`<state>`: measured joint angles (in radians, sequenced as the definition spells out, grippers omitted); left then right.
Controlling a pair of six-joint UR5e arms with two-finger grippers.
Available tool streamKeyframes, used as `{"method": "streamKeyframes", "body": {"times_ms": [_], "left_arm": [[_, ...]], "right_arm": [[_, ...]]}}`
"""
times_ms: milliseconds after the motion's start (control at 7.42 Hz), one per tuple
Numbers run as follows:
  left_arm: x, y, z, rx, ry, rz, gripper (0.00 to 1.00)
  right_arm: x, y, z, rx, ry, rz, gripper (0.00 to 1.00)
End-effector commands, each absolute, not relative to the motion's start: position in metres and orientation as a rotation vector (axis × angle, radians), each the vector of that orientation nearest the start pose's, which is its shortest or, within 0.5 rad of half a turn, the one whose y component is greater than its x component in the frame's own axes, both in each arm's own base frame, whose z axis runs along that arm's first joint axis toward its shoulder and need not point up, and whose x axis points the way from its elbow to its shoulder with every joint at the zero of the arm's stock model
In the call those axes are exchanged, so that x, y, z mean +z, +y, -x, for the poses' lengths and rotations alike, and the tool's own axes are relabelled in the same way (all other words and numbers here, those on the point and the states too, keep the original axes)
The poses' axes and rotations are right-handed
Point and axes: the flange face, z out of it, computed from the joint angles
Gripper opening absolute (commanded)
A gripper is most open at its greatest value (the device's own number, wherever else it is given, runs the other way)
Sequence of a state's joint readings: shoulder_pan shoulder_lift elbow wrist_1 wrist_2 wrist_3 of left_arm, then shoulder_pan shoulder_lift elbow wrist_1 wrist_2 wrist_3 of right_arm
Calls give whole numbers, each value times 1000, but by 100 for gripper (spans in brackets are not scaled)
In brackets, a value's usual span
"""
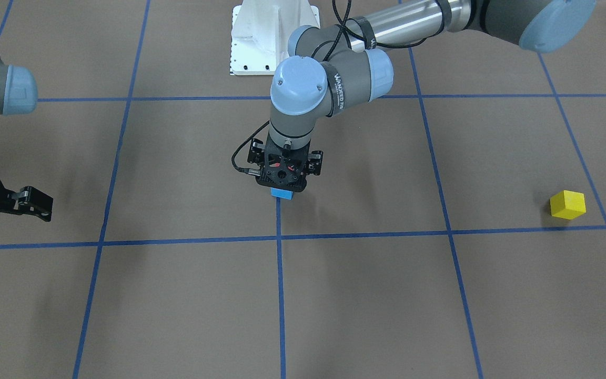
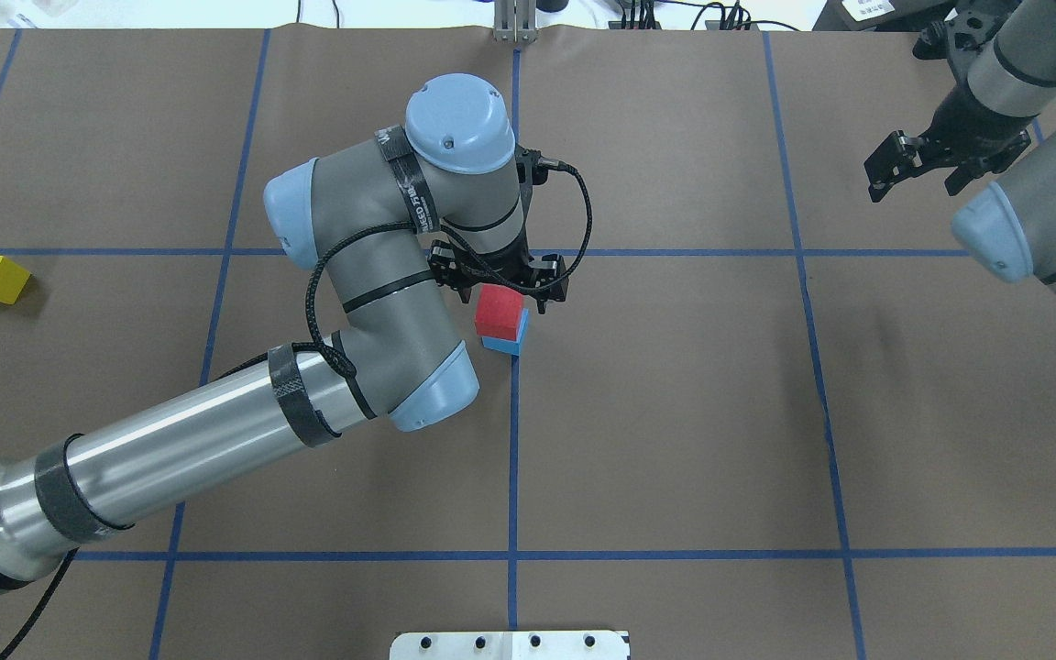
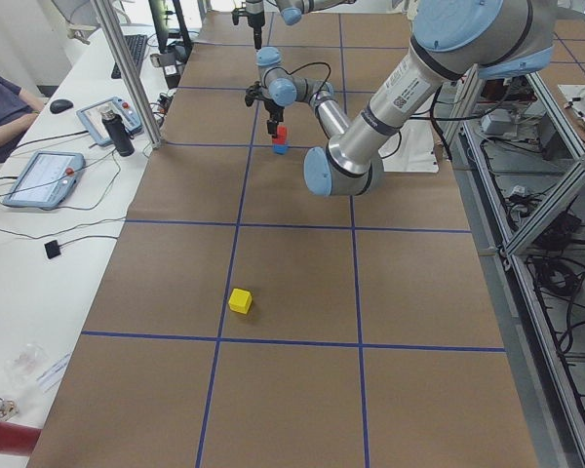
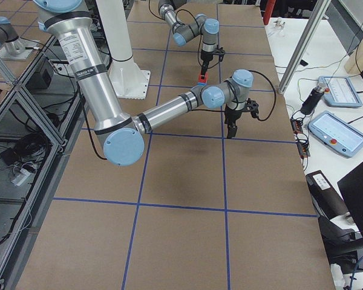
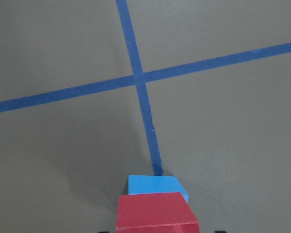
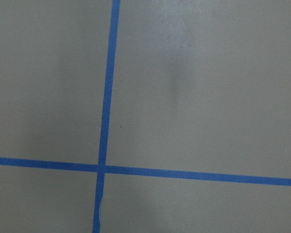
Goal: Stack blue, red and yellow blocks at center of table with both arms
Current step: 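Lower the red cube onto the blue cube and open the left gripper, then raise the left gripper and move it toward the yellow cube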
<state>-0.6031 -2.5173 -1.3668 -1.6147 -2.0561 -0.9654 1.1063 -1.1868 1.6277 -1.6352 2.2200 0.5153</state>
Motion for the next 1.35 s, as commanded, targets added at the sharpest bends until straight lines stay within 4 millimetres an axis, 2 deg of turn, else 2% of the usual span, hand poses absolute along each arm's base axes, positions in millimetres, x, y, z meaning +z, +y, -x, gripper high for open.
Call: {"method": "streamKeyframes", "body": {"times_ms": [0,135,269,404,539,808,943,1078,1212], "left_arm": [[122,-525,-546,154,919,-92,100],[119,-543,-504,132,912,-71,100],[140,-552,-444,169,894,-111,100],[197,-549,-378,203,859,-158,100],[257,-555,-312,246,816,-193,100],[380,-583,-204,285,717,-177,100],[438,-594,-161,325,677,-170,100],[495,-602,-133,382,656,-192,100],[554,-603,-121,406,649,-203,100]], "right_arm": [[425,-603,216,-74,-744,-20,99],[425,-603,214,-79,-744,-24,99],[425,-604,212,-79,-744,-26,99],[424,-605,211,-79,-745,-29,99],[424,-604,211,-81,-745,-31,99],[418,-606,214,-92,-749,-39,99],[418,-606,215,-90,-748,-38,99],[418,-606,215,-86,-747,-36,99],[417,-606,216,-87,-749,-38,99]]}}
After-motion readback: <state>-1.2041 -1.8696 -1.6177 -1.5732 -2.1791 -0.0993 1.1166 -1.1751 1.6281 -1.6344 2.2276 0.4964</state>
